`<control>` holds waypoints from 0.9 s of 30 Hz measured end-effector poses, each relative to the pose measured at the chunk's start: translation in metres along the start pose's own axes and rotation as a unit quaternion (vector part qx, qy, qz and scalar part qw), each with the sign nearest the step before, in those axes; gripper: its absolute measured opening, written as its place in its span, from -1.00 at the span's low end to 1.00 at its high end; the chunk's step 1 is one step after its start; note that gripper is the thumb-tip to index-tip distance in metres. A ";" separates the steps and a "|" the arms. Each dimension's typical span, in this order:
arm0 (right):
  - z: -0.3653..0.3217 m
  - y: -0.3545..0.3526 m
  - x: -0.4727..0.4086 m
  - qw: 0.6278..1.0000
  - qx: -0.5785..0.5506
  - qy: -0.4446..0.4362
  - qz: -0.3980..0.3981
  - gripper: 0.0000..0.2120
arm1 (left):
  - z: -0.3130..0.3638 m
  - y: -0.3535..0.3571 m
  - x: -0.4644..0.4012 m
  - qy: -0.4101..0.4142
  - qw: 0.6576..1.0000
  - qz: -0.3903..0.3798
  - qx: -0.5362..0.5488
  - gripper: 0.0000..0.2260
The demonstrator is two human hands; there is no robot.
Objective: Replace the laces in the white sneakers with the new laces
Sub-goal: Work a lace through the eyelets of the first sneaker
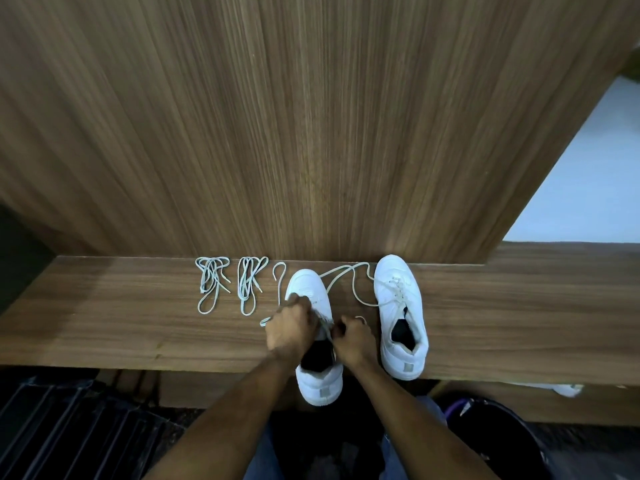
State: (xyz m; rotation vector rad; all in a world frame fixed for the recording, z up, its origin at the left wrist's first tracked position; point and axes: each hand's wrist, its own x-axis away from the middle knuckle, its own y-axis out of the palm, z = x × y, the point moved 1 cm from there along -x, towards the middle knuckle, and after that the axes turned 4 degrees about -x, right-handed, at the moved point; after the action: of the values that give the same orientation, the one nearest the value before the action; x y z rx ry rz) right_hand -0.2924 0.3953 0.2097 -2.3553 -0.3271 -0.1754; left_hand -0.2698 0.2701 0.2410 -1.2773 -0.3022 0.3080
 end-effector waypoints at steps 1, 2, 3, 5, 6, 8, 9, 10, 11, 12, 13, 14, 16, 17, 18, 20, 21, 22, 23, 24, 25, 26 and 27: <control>0.001 0.000 0.000 1.000 0.003 -0.005 0.002 -0.87 | -0.006 -0.001 -0.002 -0.093 0.991 0.009 0.097 -0.84; 0.002 0.000 0.000 1.000 0.005 -0.008 0.000 -0.87 | -0.014 -0.001 -0.004 -0.176 0.966 0.006 0.190 -0.88; 0.003 0.000 -0.001 1.000 0.006 -0.009 -0.004 -0.87 | -0.021 0.001 -0.005 -0.232 0.937 0.004 0.262 -0.93; 0.004 0.002 -0.002 1.000 0.010 -0.006 -0.011 -0.85 | -0.030 0.006 -0.005 -0.251 0.920 -0.016 0.301 -0.92; 0.003 0.002 -0.002 1.000 0.013 -0.004 -0.013 -0.85 | -0.029 0.008 -0.003 -0.228 0.929 -0.016 0.292 -0.85; 0.003 0.002 -0.002 1.000 0.015 -0.005 -0.008 -0.86 | -0.024 0.010 -0.001 -0.134 0.957 0.006 0.257 -0.76; 0.003 0.002 -0.002 1.000 0.016 -0.005 -0.005 -0.86 | -0.021 0.012 -0.001 -0.073 0.971 0.017 0.227 -0.76; 0.003 0.002 -0.002 1.000 0.019 -0.004 -0.004 -0.86 | -0.018 0.013 -0.001 -0.005 0.985 0.020 0.169 -0.77; 0.004 0.002 -0.002 1.000 0.019 -0.002 -0.003 -0.85 | -0.013 0.014 0.000 0.059 0.994 0.017 0.093 -0.79; 0.004 0.002 -0.001 1.000 0.015 -0.001 -0.005 -0.84 | -0.010 0.016 0.000 0.105 0.994 0.012 0.022 -0.78; 0.004 0.002 -0.002 1.000 0.007 -0.001 -0.006 -0.82 | -0.007 0.017 0.001 0.131 0.991 0.012 -0.030 -0.77; 0.004 0.001 -0.002 1.000 0.001 -0.002 -0.007 -0.78 | -0.004 0.018 0.001 0.137 0.988 0.016 -0.068 -0.75; 0.004 0.001 -0.002 1.000 -0.001 0.001 -0.011 -0.74 | -0.003 0.019 0.001 0.137 0.982 0.032 -0.126 -0.71; 0.004 0.001 -0.002 1.000 0.003 0.001 -0.011 -0.76 | -0.003 0.019 0.001 0.145 0.977 0.031 -0.154 -0.70; 0.004 0.001 -0.001 1.000 0.007 0.001 -0.010 -0.78 | -0.005 0.020 0.000 0.156 0.972 0.026 -0.176 -0.70; 0.003 0.000 -0.001 1.000 0.016 -0.005 -0.010 -0.85 | -0.009 0.022 -0.002 0.174 0.966 0.002 -0.193 -0.71; 0.003 0.001 -0.001 1.000 0.019 -0.008 -0.011 -0.87 | -0.011 0.021 -0.002 0.179 0.965 -0.010 -0.192 -0.71; 0.003 0.000 -0.001 1.000 0.020 -0.011 -0.011 -0.88 | -0.012 0.021 -0.001 0.182 0.965 -0.016 -0.188 -0.70; 0.003 0.000 -0.001 1.000 0.021 -0.013 -0.011 -0.89 | -0.012 0.021 -0.001 0.185 0.965 -0.015 -0.184 -0.70; 0.003 0.000 -0.001 1.000 0.020 -0.014 -0.009 -0.89 | -0.012 0.022 -0.002 0.187 0.965 -0.013 -0.183 -0.70; 0.003 0.001 -0.001 1.000 0.020 -0.015 -0.007 -0.88 | -0.011 0.022 -0.002 0.188 0.966 -0.009 -0.176 -0.71; 0.004 0.000 0.000 1.000 0.019 -0.016 -0.005 -0.86 | -0.010 0.022 -0.003 0.182 0.971 0.004 -0.155 -0.72; 0.004 0.000 0.000 1.000 0.017 -0.016 -0.002 -0.85 | -0.009 0.021 -0.003 0.163 0.980 0.031 -0.107 -0.74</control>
State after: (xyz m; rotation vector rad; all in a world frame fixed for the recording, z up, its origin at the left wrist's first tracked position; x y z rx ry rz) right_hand -0.2924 0.3980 0.2064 -2.3264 -0.3480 -0.1328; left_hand -0.2707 0.2661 0.2184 -1.5265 -0.0144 0.1151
